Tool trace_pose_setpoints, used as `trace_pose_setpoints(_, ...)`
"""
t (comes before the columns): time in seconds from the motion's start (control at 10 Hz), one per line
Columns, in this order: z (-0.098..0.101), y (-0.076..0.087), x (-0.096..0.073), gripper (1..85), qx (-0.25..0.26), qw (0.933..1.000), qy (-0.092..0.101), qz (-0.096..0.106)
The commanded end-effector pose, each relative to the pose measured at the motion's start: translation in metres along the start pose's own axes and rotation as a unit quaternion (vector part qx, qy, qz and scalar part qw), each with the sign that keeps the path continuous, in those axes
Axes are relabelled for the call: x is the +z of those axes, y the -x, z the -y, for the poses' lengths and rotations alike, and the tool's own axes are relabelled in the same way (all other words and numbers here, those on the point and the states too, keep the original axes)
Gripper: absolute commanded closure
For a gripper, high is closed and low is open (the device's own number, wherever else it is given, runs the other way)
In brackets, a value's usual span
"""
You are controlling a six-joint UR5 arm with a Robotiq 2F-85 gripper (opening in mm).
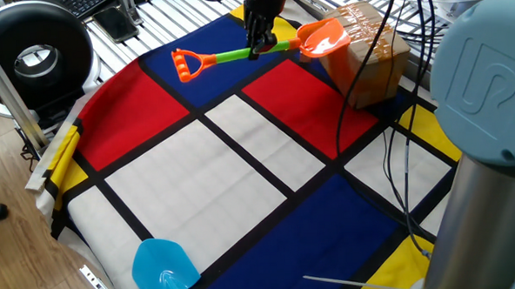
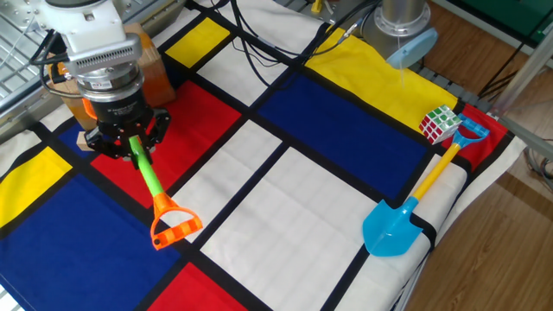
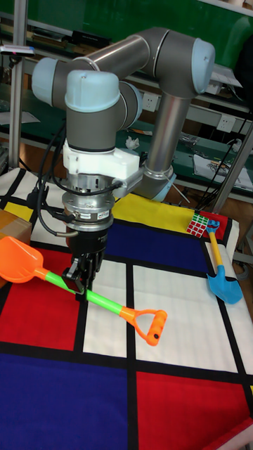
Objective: Use a shovel to scoop up an object
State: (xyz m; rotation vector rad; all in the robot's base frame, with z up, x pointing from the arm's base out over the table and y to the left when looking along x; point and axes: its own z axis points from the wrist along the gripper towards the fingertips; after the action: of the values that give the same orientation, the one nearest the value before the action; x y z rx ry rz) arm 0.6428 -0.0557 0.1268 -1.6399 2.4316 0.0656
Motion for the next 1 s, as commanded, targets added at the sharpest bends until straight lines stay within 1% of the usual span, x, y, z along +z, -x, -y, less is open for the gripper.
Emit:
trace_pose_setpoints(0.0, -0.002, 0.005, -0.002, 84.7, -0.008, 0.9999, 0.005, 0.012)
trace_pose_setpoints(0.2, -0.001, 0.01, -0.001, 84.7, -0.004, 0.9999, 0.003, 0.015)
trace_pose_setpoints(0.3, 0.0, 0.021, 0.0, 84.7, -0.004, 0.9999, -0.005, 0.013)
trace_pose_setpoints(0.4, -0.003, 0.04, 0.002, 84.7, 0.006, 0.9999, -0.007, 0.015)
trace_pose_setpoints(0.6, -0.008, 0.077, 0.013, 84.7, 0.027, 0.9992, -0.015, 0.025)
trace_pose_setpoints(0.7, -0.003, 0.083, 0.014, 84.7, 0.029, 0.9991, -0.029, 0.013)
trace_pose_setpoints(0.8, -0.002, 0.076, 0.014, 84.7, 0.014, 0.9994, -0.032, 0.0)
trace_pose_setpoints(0.9, -0.01, 0.074, 0.014, 84.7, -0.006, 0.9998, -0.017, -0.006)
